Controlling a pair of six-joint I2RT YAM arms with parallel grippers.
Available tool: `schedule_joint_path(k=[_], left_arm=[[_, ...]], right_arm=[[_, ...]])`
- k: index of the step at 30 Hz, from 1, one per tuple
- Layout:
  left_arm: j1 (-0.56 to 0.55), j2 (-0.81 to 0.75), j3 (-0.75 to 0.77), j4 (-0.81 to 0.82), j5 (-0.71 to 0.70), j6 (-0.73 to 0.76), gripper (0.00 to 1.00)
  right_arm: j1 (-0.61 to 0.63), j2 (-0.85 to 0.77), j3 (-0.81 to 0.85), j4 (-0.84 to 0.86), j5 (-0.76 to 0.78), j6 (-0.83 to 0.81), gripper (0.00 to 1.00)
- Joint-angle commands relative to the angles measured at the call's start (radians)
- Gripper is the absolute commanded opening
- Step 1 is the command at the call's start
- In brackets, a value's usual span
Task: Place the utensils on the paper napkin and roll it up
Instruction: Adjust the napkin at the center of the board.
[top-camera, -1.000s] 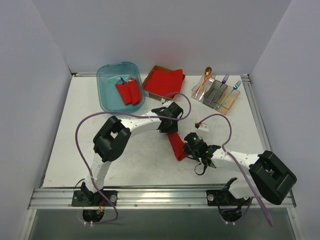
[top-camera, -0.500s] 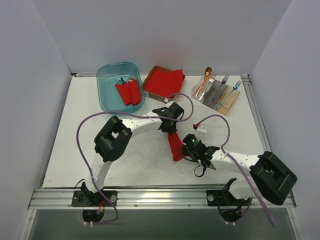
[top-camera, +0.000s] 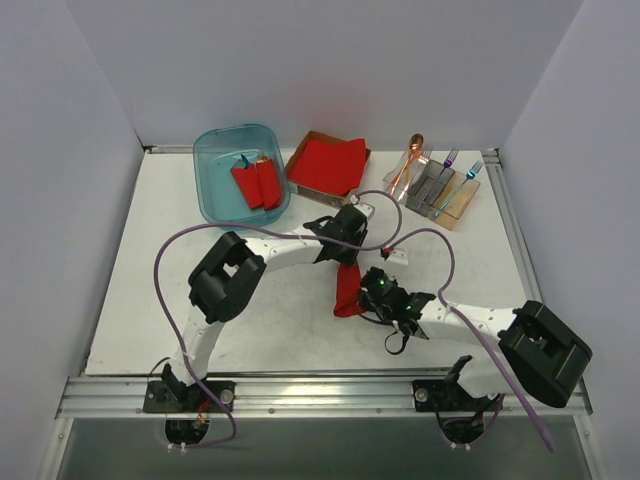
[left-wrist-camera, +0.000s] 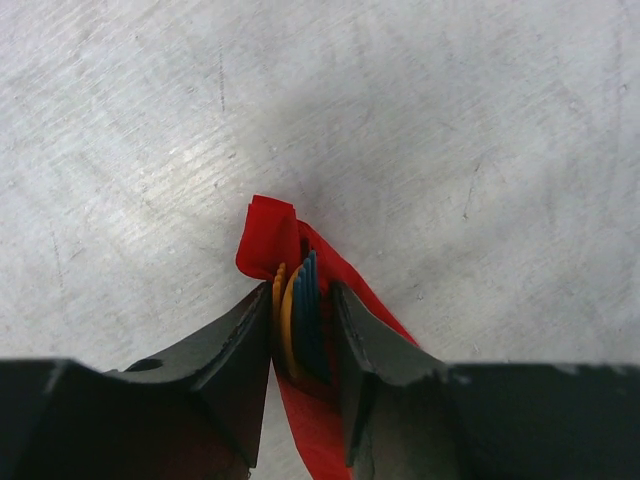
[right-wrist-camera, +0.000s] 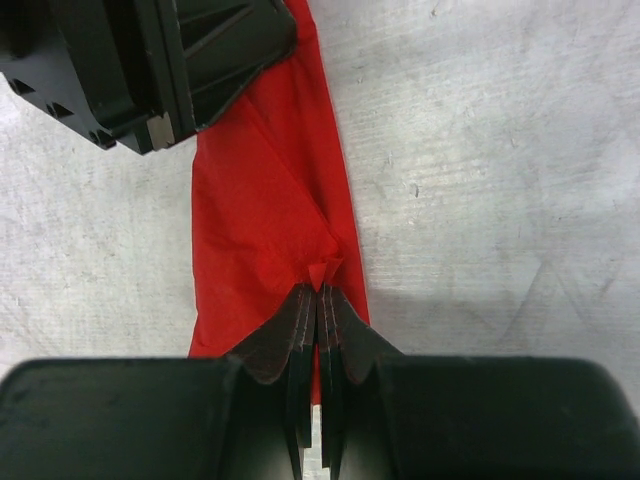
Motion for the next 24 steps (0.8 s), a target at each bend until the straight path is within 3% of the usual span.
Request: schedule_joint_path(k=[1, 14, 24], left_arm=[[0.004, -0.015, -0.068, 0.066, 0.072, 0.126, 0.39], [0.006, -0.003, -0.11, 0.135, 0.137, 0.24, 0.43], [0.003, -0.024, -0.156, 0.211, 0.19, 0.317, 0.44]], right_arm=[[0.005, -0.002, 0.044, 0.016, 0.039, -0.031, 0.0], [-0.117, -0.023, 0.077, 0.042, -0.054, -0.221, 0.0], [-0.199, 0.058, 0.149, 0.053, -0.149, -0.321, 0.0]])
